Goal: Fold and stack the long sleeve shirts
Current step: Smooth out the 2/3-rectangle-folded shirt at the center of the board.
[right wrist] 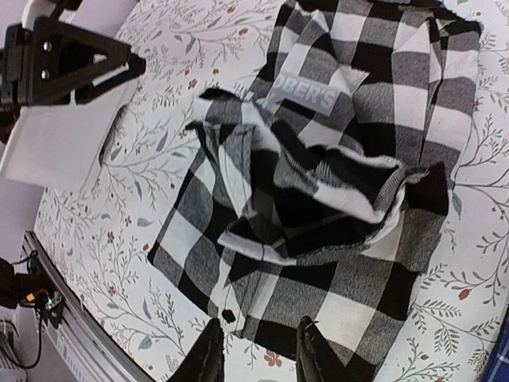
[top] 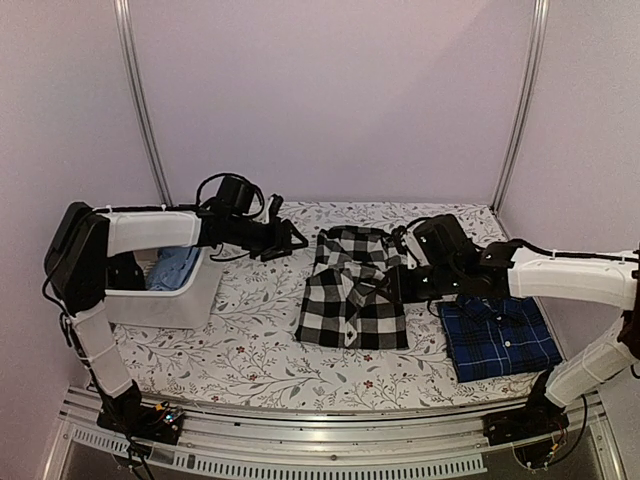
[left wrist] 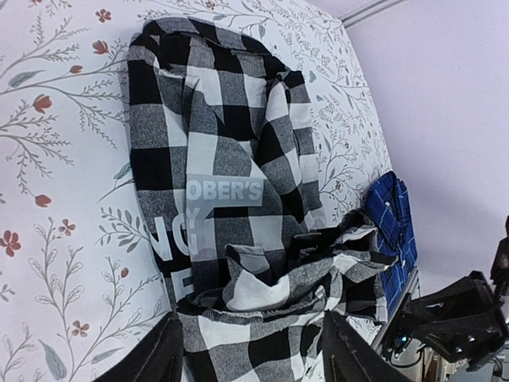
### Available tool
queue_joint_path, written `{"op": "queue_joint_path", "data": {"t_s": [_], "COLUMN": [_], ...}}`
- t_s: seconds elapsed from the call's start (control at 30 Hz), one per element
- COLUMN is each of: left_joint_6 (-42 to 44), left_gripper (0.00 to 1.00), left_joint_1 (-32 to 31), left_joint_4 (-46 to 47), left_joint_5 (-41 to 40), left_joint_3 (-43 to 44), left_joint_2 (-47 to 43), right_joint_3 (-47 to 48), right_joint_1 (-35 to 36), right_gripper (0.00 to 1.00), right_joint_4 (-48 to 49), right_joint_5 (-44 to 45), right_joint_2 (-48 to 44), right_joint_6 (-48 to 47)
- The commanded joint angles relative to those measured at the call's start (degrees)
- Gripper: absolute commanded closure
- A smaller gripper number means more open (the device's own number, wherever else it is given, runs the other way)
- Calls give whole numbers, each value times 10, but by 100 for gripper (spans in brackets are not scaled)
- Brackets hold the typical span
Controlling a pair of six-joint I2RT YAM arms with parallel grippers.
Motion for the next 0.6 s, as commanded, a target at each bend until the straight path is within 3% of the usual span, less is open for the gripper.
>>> {"op": "queue_joint_path", "data": {"t_s": [0.0, 0.23, 0.57], "left_joint_6": [13, 8, -2], "left_gripper": [43, 55, 66], "left_joint_1": [-6, -43, -96], "left_joint_4": [-8, -4, 24], "left_joint_5": [-10, -16, -11], "left_joint_3": [-28, -64, -100], "left_joint_2": [-39, -68, -63], "right_joint_3": [-58, -30, 72], "right_joint_1": [8, 4, -90], "right_gripper": [75, 80, 79], "right_joint_4": [46, 101, 138], "right_joint_5": [-46, -118, -199], "right_joint_2": [-14, 77, 235], "right_joint_6": [31, 19, 14]}}
